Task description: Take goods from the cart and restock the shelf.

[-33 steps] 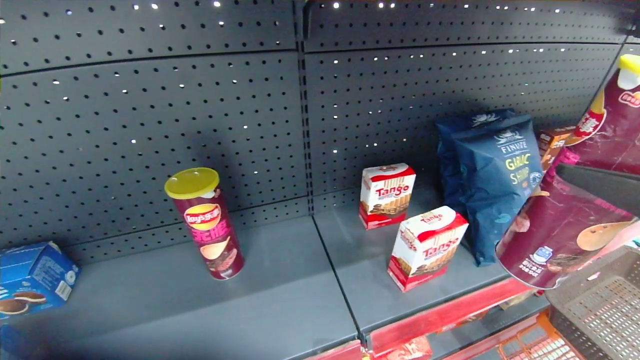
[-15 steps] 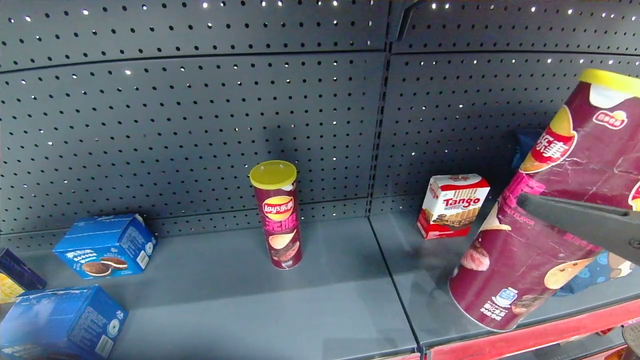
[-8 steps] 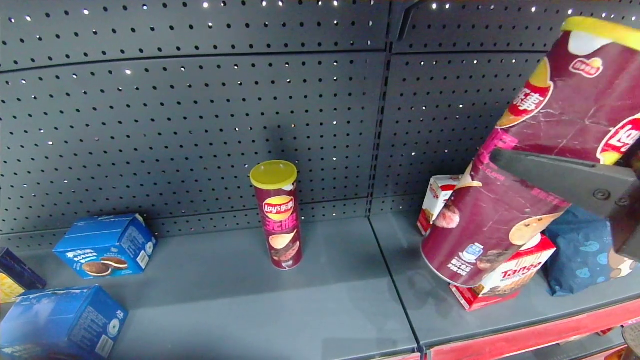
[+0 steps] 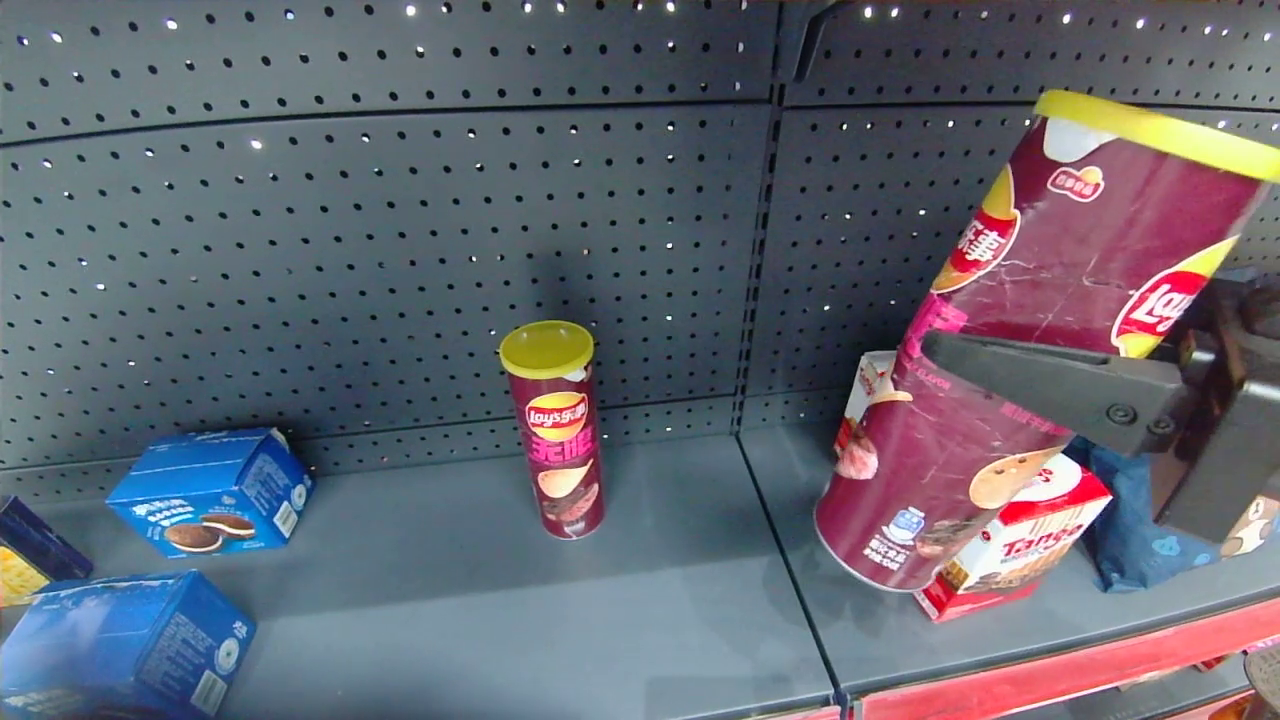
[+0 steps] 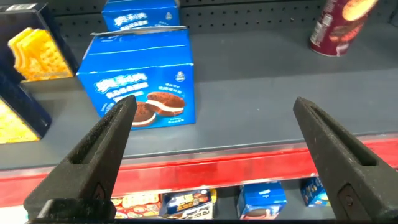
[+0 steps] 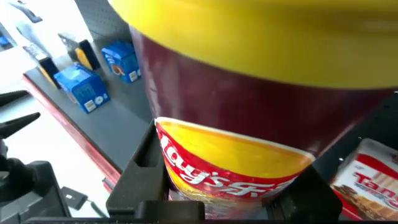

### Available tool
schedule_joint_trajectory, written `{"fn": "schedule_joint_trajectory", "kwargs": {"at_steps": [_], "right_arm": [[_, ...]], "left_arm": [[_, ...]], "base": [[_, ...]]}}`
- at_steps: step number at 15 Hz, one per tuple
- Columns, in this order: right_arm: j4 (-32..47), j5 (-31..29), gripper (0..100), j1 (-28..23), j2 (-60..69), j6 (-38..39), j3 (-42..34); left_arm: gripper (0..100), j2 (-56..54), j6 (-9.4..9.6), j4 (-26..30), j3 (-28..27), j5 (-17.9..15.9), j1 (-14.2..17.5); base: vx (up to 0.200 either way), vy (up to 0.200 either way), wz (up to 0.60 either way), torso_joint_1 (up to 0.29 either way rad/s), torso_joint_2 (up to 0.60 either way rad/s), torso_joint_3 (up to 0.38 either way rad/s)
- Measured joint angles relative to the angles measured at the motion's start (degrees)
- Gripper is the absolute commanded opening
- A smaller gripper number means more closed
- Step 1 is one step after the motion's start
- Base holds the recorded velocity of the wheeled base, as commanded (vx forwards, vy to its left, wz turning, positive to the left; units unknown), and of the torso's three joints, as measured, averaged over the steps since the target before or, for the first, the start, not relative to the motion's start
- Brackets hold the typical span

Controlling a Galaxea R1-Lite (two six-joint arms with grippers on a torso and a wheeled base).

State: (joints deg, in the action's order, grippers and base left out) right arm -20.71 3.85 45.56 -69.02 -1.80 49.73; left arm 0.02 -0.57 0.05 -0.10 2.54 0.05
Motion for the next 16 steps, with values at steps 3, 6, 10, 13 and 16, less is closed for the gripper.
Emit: {"fn": "schedule_joint_trajectory", "kwargs": {"at_steps": [3,6,10,13,16], "right_arm": [[1.0,-0.2,0,0.3,-2.0,0.0,0.9],[0.7,-2.0,0,0.7,-3.8,-0.1,0.5],[1.0,-4.2,0,1.2,-4.6,-0.1,0.1],[1.1,-4.3,0,1.2,-4.8,-0.1,0.1],[1.1,-4.5,0,1.3,-4.7,-0.1,0.5]], "left_arm": [[100,0.0,0.57,0.0,0.0,-2.0,0.0],[100,0.0,1.37,0.3,0.0,-2.9,0.0],[100,1.5,3.36,0.5,-4.6,-7.6,-0.2],[100,10.4,4.16,0.3,-12.9,-16.1,-1.1],[100,22.4,4.4,-0.8,-19.9,-25.9,-2.5]], "base": [[0.0,0.0,0.0,0.0,0.0,0.0],[0.0,0.0,0.0,0.0,0.0,0.0],[0.0,0.0,0.0,0.0,0.0,0.0],[0.0,0.0,0.0,0.0,0.0,0.0],[0.0,0.0,0.0,0.0,0.0,0.0]]}}
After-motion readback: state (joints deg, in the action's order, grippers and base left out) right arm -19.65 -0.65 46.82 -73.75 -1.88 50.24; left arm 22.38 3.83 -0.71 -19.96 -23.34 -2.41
